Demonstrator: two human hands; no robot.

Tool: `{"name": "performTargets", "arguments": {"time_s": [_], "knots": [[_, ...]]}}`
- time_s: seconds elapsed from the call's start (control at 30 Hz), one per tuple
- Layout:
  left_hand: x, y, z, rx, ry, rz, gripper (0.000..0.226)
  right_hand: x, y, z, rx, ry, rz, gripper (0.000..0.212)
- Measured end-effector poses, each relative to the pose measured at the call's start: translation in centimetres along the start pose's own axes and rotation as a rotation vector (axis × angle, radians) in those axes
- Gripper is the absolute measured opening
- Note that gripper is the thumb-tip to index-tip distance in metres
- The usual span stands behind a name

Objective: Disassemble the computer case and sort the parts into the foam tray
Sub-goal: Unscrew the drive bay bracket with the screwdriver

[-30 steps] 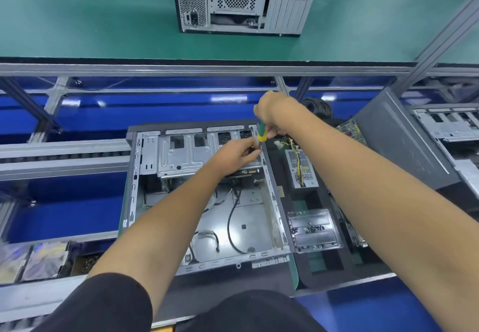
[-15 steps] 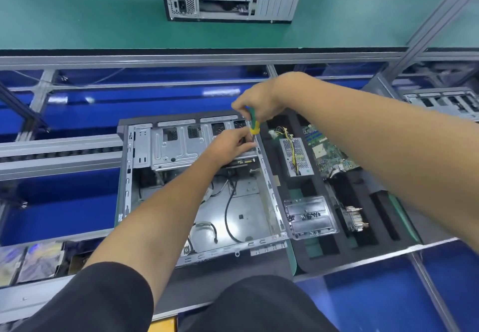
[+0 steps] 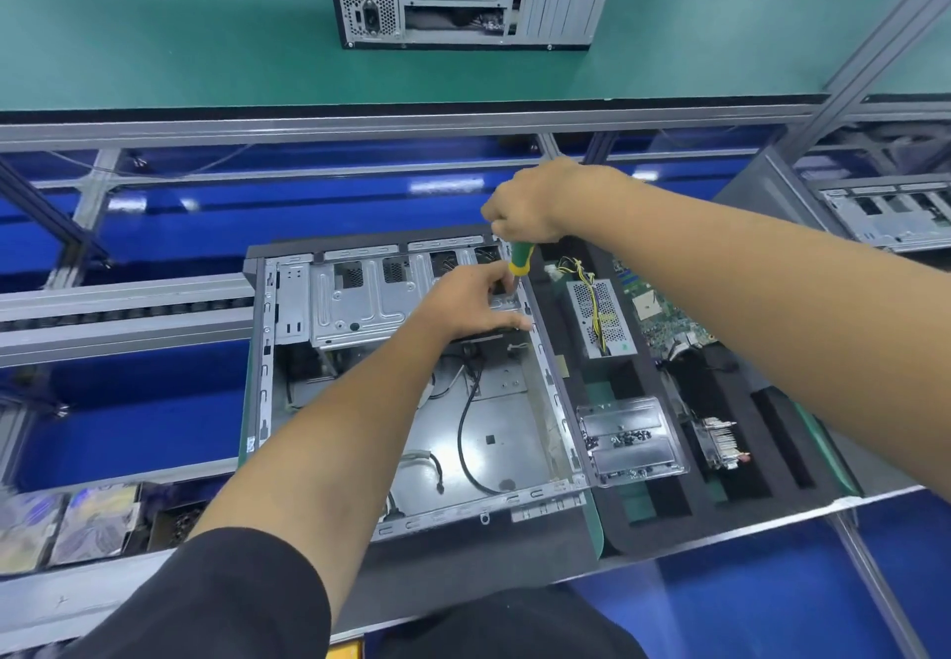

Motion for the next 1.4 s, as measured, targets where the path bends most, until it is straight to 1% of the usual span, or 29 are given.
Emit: {"name": "performTargets", "arguments": {"time_s": [0.07, 0.1, 0.17, 0.23, 0.27, 0.3, 0.33, 0.4, 0.43, 0.47, 0.53, 0.57, 0.63, 0.67, 0.73, 0.77, 0.8, 0.83, 0.9, 0.97, 1.0, 1.07, 1.13, 1.17, 1.23, 1.3, 1.37, 1.4], "knots": [[0.0, 0.1, 0.0, -0.003, 0.006, 0.025, 0.064, 0.0, 0.0, 0.0, -0.032, -0.03, 0.144, 0.017], [0.1, 0.0, 0.0, 0.001, 0.011, 0.051, 0.068, 0.0, -0.3, 0.1, -0.013, -0.044, 0.252, 0.019], [0.2, 0.0, 0.1, -0.003, 0.017, 0.107, 0.077, -0.1, -0.7, -0.1, 0.025, -0.08, 0.408, 0.034], [0.1, 0.1, 0.1, -0.012, 0.008, 0.151, 0.078, -0.5, -0.2, -0.1, -0.007, -0.114, 0.44, 0.03], [0.0, 0.2, 0.1, -0.018, 0.0, 0.169, 0.08, -0.5, 0.0, 0.1, -0.01, -0.107, 0.422, 0.026], [0.0, 0.2, 0.1, -0.02, -0.01, 0.186, 0.086, -0.3, 0.1, 0.3, 0.013, -0.095, 0.353, 0.02], [-0.1, 0.2, 0.1, -0.017, -0.022, 0.209, 0.092, -0.2, -0.1, 0.5, 0.069, -0.084, 0.23, 0.017], [-0.4, 0.1, 0.2, 0.004, -0.044, 0.248, 0.099, -0.6, -0.9, 0.7, 0.171, -0.107, -0.013, 0.025], [-0.4, 0.1, 0.2, 0.006, -0.044, 0.256, 0.097, -0.9, -0.9, 0.9, 0.182, -0.13, -0.054, 0.027], [-0.3, 0.0, 0.1, 0.011, -0.04, 0.253, 0.09, -1.3, -0.9, 1.1, 0.173, -0.159, -0.056, 0.025], [-0.1, -0.3, 0.1, 0.031, -0.025, 0.236, 0.068, -1.4, -0.9, 1.4, 0.133, -0.204, 0.037, 0.012], [0.0, -0.4, 0.0, 0.036, -0.023, 0.225, 0.066, -1.3, -0.8, 1.4, 0.1, -0.222, 0.121, 0.01], [0.1, -0.4, 0.0, 0.032, -0.021, 0.226, 0.069, -1.2, -0.4, 0.8, 0.029, -0.26, 0.255, 0.021], [0.1, -0.4, -0.1, 0.026, -0.02, 0.233, 0.07, -1.0, -0.1, 0.6, -0.003, -0.263, 0.28, 0.022], [0.2, -0.3, 0.0, 0.028, -0.012, 0.253, 0.074, -0.1, 0.2, 0.9, 0.007, -0.205, 0.183, 0.015], [0.3, -0.4, 0.0, 0.031, -0.003, 0.265, 0.073, 0.5, 0.0, 1.3, 0.043, -0.177, 0.084, 0.018], [0.4, -0.5, -0.1, 0.031, 0.007, 0.281, 0.069, 0.5, -0.3, 1.4, 0.069, -0.191, 0.019, 0.021], [0.5, -0.4, -0.1, 0.022, 0.015, 0.297, 0.063, 0.3, -0.3, 1.4, 0.087, -0.226, 0.018, 0.019], [0.4, -0.1, -0.2, 0.0, 0.025, 0.316, 0.051, 0.4, -0.4, 1.4, 0.089, -0.269, 0.162, 0.008], [0.4, -0.1, -0.1, -0.001, 0.028, 0.314, 0.047, 0.7, -0.1, 1.0, 0.026, -0.3, 0.336, 0.02], [0.4, 0.0, -0.1, -0.002, 0.029, 0.315, 0.045, 0.9, 0.0, 0.7, 0.002, -0.305, 0.375, 0.021], [0.3, 0.2, -0.1, -0.003, 0.027, 0.336, 0.037, 1.8, 0.2, 0.7, 0.019, -0.271, 0.271, 0.012], [0.3, 0.3, 0.0, -0.001, 0.028, 0.381, 0.029, 2.4, -0.2, 0.8, 0.096, -0.258, 0.048, 0.02], [0.3, 0.4, 0.1, 0.004, 0.03, 0.401, 0.027, 2.1, -0.4, 0.6, 0.118, -0.295, 0.017, 0.019], [0.3, 0.4, 0.1, 0.011, 0.035, 0.422, 0.024, 1.5, -0.3, 0.6, 0.108, -0.363, 0.106, 0.006], [0.4, 0.5, 0.1, 0.008, 0.044, 0.429, 0.02, 1.1, -0.1, 0.3, 0.066, -0.398, 0.213, 0.021], [0.5, 0.4, 0.0, 0.012, 0.048, 0.433, 0.018, 1.0, 0.0, 0.2, 0.064, -0.398, 0.238, 0.018], [0.5, 0.4, -0.1, 0.016, 0.048, 0.439, 0.019, 1.2, -0.1, 0.3, 0.095, -0.38, 0.188, 0.017]]}}
Point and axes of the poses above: each hand's wrist, its own z-axis towards the middle knuckle, its own y-axis out of the palm, x = y × z, the point moved 9 cm from there along z, towards the middle knuckle, and after that the axes turned 8 degrees about x, right-handed, at the moved point
